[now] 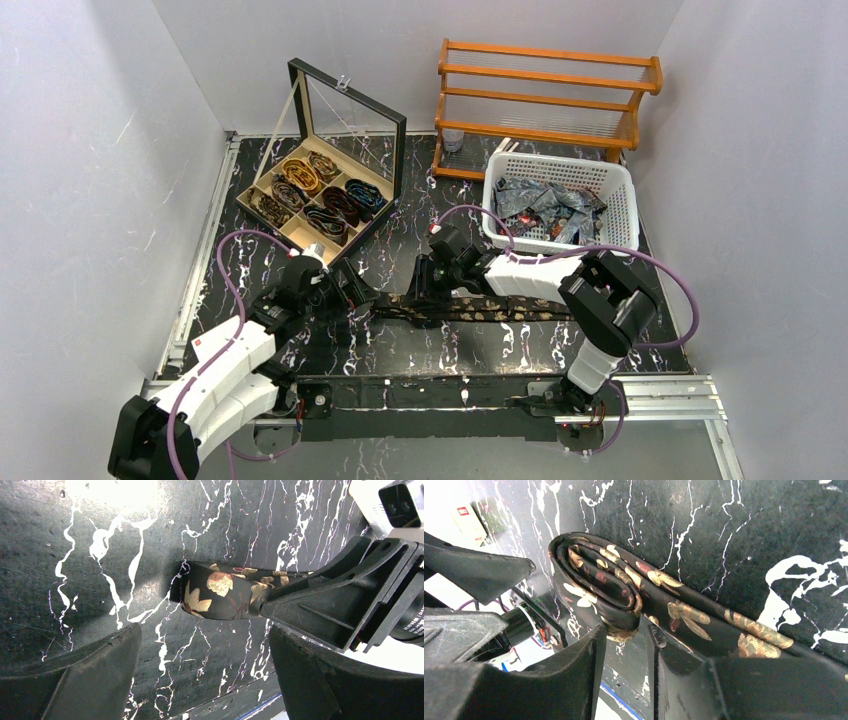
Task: Roll the ties
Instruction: Roll the tie at the center of the board.
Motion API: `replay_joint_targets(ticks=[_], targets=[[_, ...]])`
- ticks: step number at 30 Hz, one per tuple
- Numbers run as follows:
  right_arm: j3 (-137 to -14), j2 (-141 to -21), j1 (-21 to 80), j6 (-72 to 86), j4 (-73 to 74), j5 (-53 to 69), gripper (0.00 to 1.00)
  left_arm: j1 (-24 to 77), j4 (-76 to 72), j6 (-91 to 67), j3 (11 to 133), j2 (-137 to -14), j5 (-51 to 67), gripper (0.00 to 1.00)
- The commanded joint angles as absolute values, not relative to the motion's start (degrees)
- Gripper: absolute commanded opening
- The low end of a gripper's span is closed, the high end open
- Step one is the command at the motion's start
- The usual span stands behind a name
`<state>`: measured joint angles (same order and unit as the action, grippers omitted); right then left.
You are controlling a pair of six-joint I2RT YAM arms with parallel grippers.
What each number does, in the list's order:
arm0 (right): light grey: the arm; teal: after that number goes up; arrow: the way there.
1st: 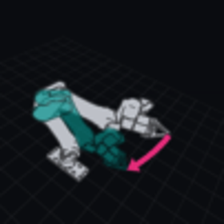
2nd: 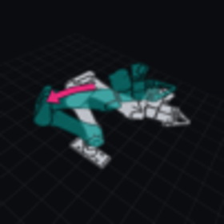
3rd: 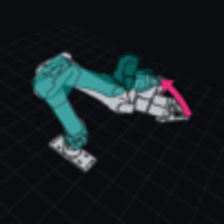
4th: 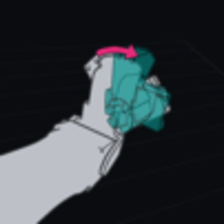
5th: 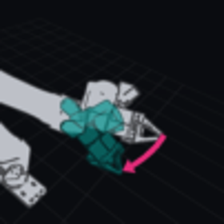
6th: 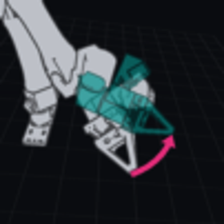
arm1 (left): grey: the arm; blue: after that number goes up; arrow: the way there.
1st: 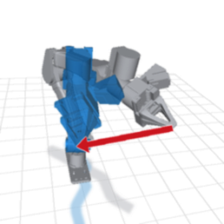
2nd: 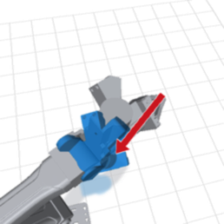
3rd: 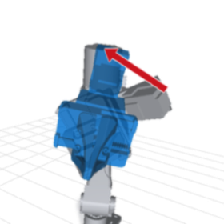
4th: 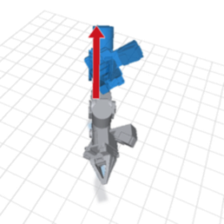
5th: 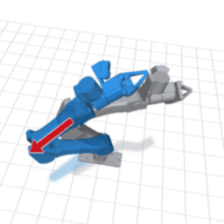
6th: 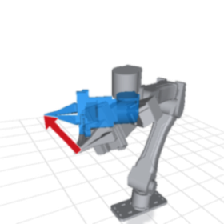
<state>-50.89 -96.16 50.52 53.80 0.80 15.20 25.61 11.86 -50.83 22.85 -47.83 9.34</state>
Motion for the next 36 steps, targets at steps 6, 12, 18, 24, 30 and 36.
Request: replay_joint_targets(ticks=[6, 12, 18, 24, 30, 36], targets=[[-52.08, -97.99, 49.01, 53.15, 1.68, 16.06, 0.27, 25.4, 9.69, -48.23, 21.55, -49.66, 11.18, 0.94], [-50.75, -99.26, 48.15, 52.81, 2.09, 16.9, 0.25, 25.4, 4.85, -46.97, 21.18, -53.26, 13.83, 0.92], [-47.96, -100.14, 46.83, 51.25, 0.58, 19.61, 0.25, 25.4, 2.94, -43.41, 21.8, -57.78, 16.84, 0.91], [-46.17, -100.86, 45.26, 52.0, -1.9, 21.59, 0.24, 25.4, -3.32, -42.14, 21.18, -61.65, 20.38, 0.9], [-45.72, -102.01, 44.4, 51.93, -2.55, 23.27, 0.24, 25.31, -13.89, -42.42, 18.69, -65.35, 25.52, 0.88], [-45.45, -102.36, 43.86, 51.51, -2.42, 23.54, 0.24, 25.31, -23.02, -42.68, 16.84, -70.74, 28.64, 0.82]])
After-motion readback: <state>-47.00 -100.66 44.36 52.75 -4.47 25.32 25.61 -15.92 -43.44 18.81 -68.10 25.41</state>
